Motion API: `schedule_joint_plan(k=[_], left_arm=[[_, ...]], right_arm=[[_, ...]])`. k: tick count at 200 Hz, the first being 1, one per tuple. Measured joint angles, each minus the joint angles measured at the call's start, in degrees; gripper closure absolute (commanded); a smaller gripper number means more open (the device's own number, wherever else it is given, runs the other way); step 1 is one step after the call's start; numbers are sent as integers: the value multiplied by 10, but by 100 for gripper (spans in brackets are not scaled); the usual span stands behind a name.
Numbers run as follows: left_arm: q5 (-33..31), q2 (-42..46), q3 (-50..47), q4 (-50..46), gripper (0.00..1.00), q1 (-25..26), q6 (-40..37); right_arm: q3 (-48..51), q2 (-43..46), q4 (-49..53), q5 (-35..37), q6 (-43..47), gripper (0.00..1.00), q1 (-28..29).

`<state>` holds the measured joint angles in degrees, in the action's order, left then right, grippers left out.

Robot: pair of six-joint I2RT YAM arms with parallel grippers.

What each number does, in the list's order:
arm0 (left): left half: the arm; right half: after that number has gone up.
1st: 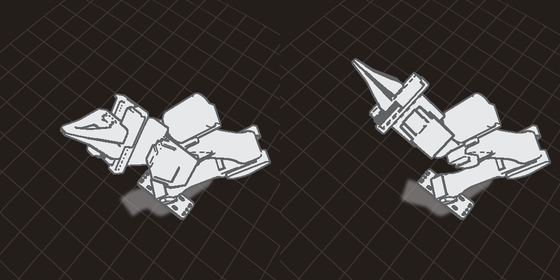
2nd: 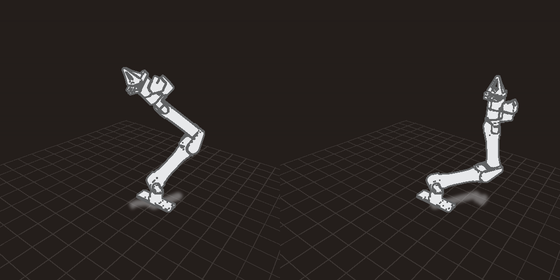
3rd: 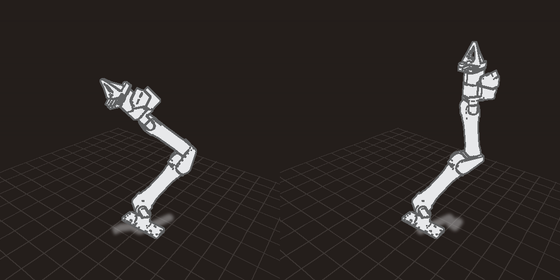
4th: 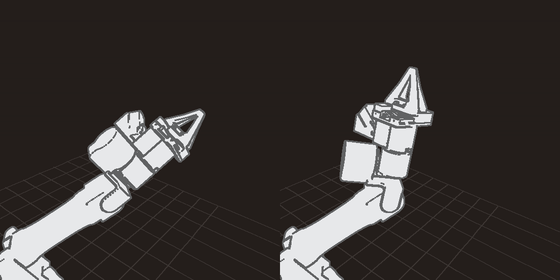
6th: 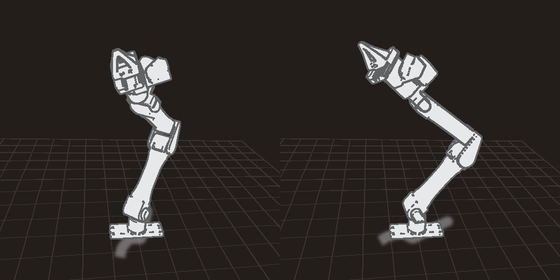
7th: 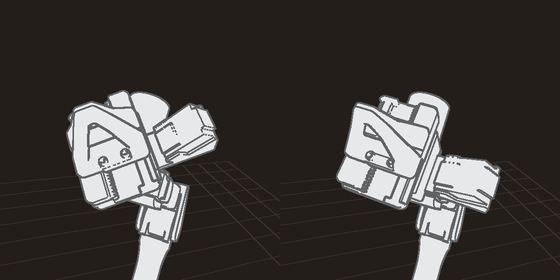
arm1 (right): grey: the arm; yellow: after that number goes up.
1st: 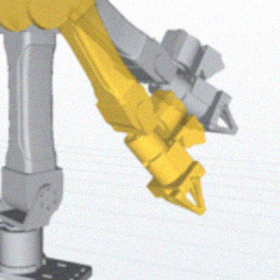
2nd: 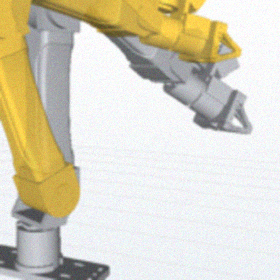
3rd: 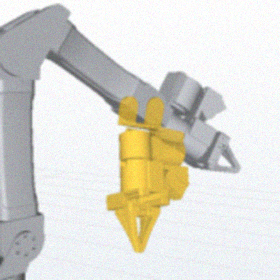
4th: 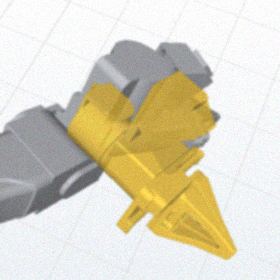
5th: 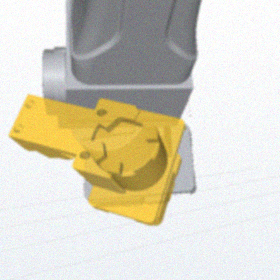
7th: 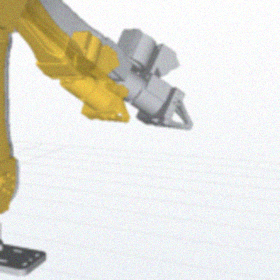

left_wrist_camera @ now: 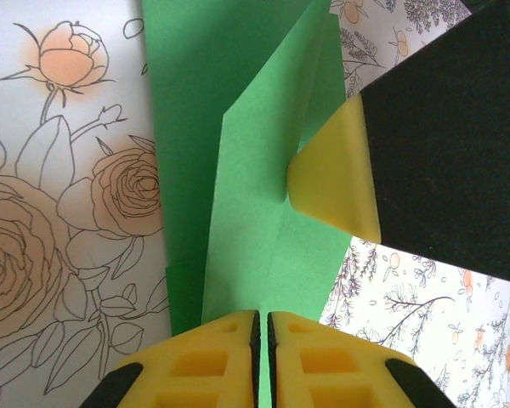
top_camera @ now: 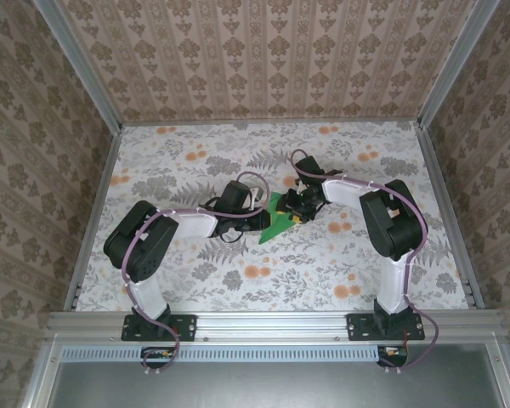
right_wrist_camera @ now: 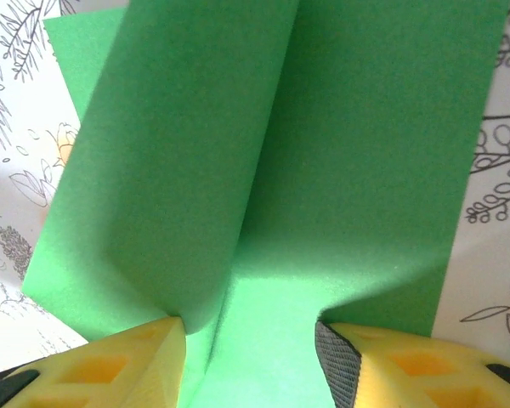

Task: Fold a paper plane with a square sheet of paper (pick it up from the middle)
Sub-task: Fourth fold the wing at the center of the table.

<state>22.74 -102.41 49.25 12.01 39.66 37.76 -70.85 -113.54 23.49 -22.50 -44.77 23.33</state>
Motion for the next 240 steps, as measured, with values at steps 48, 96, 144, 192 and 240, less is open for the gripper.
schedule_joint_plan(k=[48,96,144,192,240], left_arm=[[0,0,3,0,86,0,0],[-1,-9,8,0,88,0,0],[-1,-18,12,0,88,0,0],[0,-29,17,0,88,0,0],[0,-30,18,0,89,0,0]], right_arm=[[-1,-2,5,4,-6,50,1],[0,-3,6,12,-16,54,2],[0,-4,6,12,-19,55,2],[1,-4,6,13,-21,55,2],[5,-2,4,12,-21,55,2]])
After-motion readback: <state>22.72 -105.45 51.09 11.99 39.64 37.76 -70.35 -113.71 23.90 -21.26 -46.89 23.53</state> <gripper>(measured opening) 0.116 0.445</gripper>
